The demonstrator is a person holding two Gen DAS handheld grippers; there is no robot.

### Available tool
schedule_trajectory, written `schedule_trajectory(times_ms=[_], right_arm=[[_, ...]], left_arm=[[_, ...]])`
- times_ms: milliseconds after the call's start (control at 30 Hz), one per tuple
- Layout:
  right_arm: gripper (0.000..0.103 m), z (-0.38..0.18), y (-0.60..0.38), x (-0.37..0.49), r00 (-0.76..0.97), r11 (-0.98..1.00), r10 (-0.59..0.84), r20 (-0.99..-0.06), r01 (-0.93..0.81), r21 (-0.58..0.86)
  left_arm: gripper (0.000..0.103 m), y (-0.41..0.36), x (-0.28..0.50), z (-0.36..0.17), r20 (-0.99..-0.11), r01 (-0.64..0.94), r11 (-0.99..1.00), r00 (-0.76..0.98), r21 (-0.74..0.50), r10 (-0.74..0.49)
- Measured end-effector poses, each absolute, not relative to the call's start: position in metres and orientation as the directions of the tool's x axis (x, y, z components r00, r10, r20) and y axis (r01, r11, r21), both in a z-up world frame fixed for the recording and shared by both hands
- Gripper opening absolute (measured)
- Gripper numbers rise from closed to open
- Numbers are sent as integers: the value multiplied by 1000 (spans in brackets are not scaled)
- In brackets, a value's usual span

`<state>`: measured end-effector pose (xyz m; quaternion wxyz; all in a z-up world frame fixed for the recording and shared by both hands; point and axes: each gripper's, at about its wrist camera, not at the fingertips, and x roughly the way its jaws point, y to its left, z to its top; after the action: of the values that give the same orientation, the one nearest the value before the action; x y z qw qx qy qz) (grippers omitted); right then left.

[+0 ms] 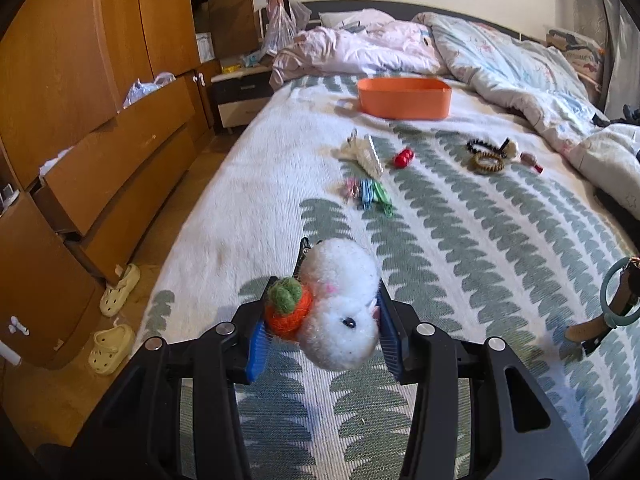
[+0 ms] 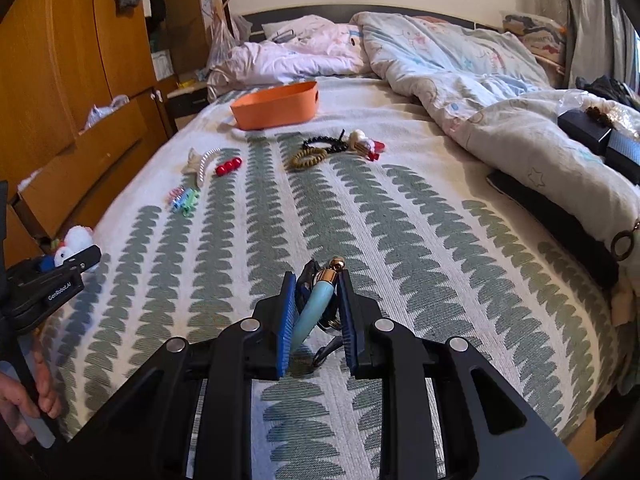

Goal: Organize jewelry
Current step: 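Lower and release the bunny with the left tool while the right tool sets the bangle aside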

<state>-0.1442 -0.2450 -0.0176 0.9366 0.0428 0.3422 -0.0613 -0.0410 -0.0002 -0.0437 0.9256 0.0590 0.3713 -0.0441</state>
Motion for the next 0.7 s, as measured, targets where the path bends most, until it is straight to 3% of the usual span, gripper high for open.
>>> schedule_trajectory(times_ms=[333, 700], right_arm=[[21, -35, -257, -133, 728, 984, -114, -676, 176, 24], [24, -32, -259, -132, 742, 983, -135, -656, 182, 3]], left_arm=[[47, -2, -35, -67, -740, 120, 989, 673, 91, -14], [60, -1, -33, -68, -746, 108, 989, 666, 100, 2]])
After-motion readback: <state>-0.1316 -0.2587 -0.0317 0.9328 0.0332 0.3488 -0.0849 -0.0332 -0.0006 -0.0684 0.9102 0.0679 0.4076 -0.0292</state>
